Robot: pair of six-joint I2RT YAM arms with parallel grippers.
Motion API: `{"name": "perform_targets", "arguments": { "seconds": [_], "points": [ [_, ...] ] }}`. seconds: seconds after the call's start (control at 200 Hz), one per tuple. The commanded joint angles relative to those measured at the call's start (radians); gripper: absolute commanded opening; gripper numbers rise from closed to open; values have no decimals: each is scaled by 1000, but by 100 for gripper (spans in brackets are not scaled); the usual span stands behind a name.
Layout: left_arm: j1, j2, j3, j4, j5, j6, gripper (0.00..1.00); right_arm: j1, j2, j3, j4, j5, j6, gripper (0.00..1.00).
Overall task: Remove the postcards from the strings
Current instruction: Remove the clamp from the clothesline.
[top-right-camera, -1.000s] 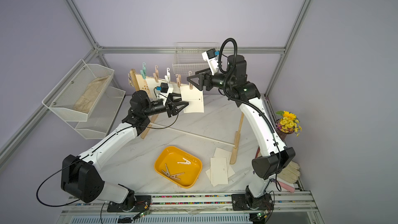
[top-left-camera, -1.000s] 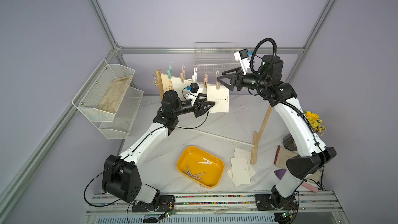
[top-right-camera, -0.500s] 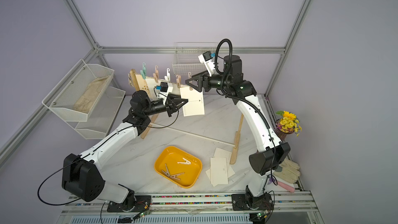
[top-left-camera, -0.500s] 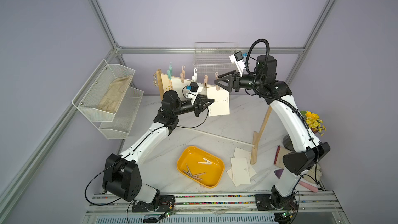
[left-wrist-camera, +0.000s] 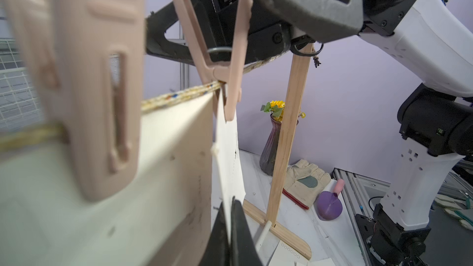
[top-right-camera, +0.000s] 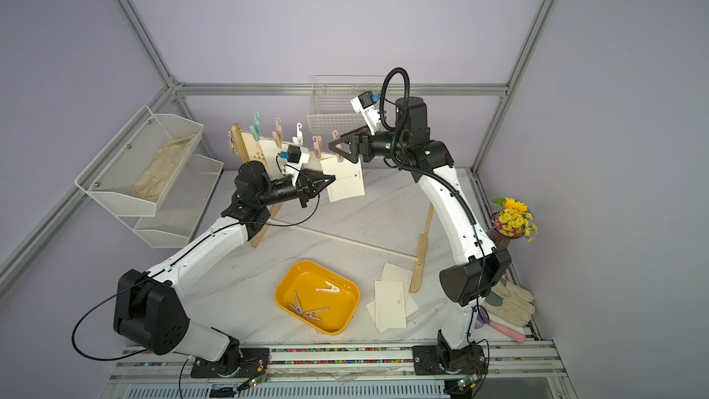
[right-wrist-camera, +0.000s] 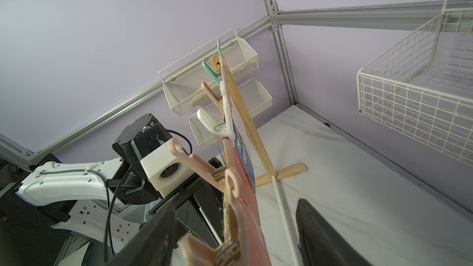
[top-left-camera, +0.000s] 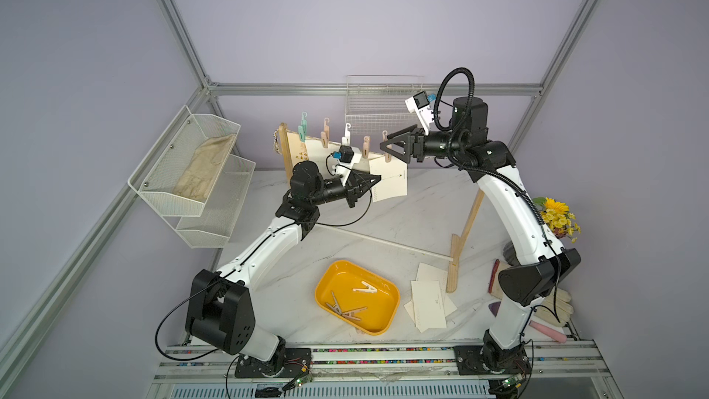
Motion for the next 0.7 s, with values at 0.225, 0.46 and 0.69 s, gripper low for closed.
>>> {"name": "perform_targets", "arguments": {
  "seconds": [0.225, 0.46, 0.69],
  "points": [
    [3, 6, 65, 41, 10, -43, 0, 11, 17, 23, -16, -105, -41, 55],
    [2, 22, 83, 18, 9, -61, 0, 15, 17, 13, 14, -122, -31, 37],
    [3, 16, 84, 5, 17, -68, 0, 17, 4, 5, 63, -105, -7, 23]
  ]
}}
